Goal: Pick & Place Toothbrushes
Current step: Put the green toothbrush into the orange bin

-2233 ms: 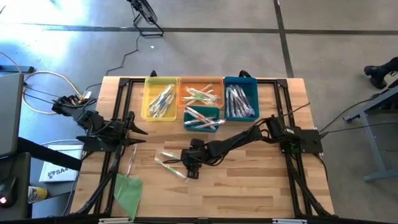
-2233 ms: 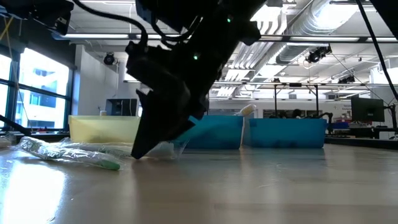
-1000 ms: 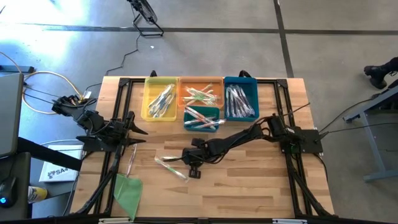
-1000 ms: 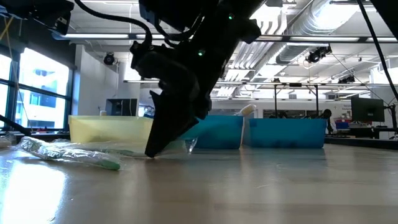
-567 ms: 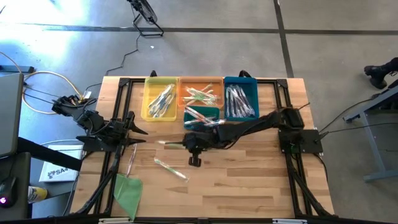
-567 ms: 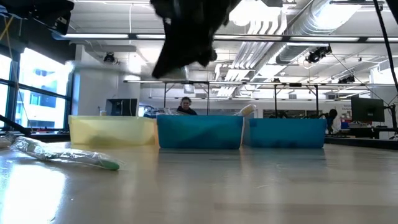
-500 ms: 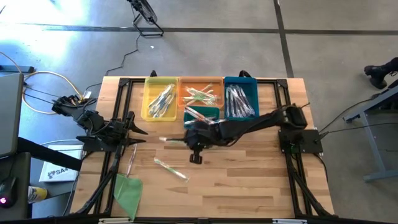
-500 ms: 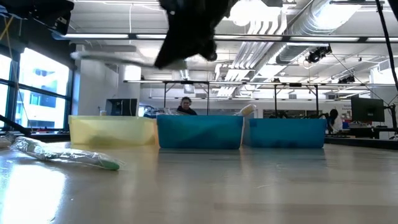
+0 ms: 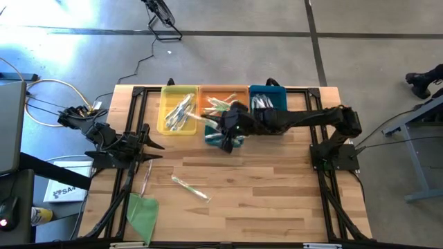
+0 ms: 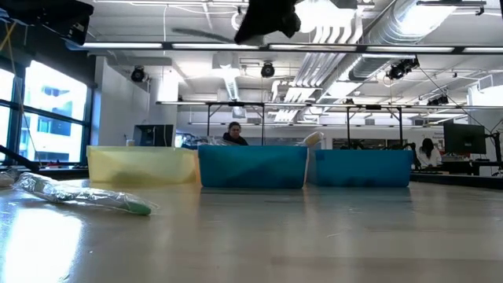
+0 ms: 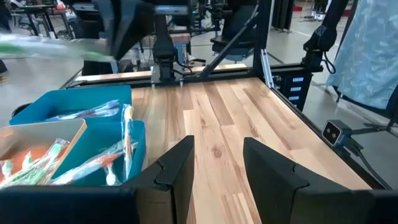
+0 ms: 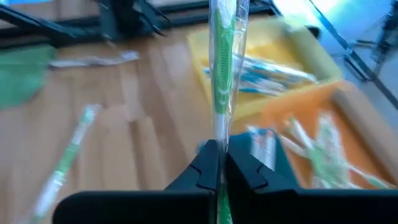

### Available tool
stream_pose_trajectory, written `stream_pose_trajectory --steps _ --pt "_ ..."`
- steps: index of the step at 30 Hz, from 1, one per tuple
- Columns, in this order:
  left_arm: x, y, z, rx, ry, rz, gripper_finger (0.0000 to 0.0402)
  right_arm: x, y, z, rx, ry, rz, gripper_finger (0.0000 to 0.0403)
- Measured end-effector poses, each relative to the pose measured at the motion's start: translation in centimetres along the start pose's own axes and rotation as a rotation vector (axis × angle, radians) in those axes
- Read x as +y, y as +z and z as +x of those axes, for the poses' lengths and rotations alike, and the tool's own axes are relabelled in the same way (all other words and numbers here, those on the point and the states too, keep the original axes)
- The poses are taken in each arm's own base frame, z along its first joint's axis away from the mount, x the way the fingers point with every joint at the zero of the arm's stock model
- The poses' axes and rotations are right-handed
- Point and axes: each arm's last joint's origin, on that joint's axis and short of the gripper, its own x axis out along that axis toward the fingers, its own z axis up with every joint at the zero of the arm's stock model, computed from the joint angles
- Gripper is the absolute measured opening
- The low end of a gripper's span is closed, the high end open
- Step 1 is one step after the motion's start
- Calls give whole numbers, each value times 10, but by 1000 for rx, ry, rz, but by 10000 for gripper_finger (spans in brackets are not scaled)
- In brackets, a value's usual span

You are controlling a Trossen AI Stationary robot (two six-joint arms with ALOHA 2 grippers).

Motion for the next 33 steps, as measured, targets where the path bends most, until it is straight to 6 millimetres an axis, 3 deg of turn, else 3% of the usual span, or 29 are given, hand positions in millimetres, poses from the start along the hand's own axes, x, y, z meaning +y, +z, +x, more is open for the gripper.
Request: stream_pose_trajectory --steps 10,20,28,33 --pt "0 0 0 -5 3 -2 134 -52 2 8 73 -25 -15 4" --pt "2 1 0 -8 60 -3 134 -125 -2 18 149 -7 69 4" --pt "4 1 0 -16 144 -10 134 -171 -21 44 269 -10 141 4" --pt "5 2 0 -21 172 -34 134 -187 -38 70 349 13 149 4"
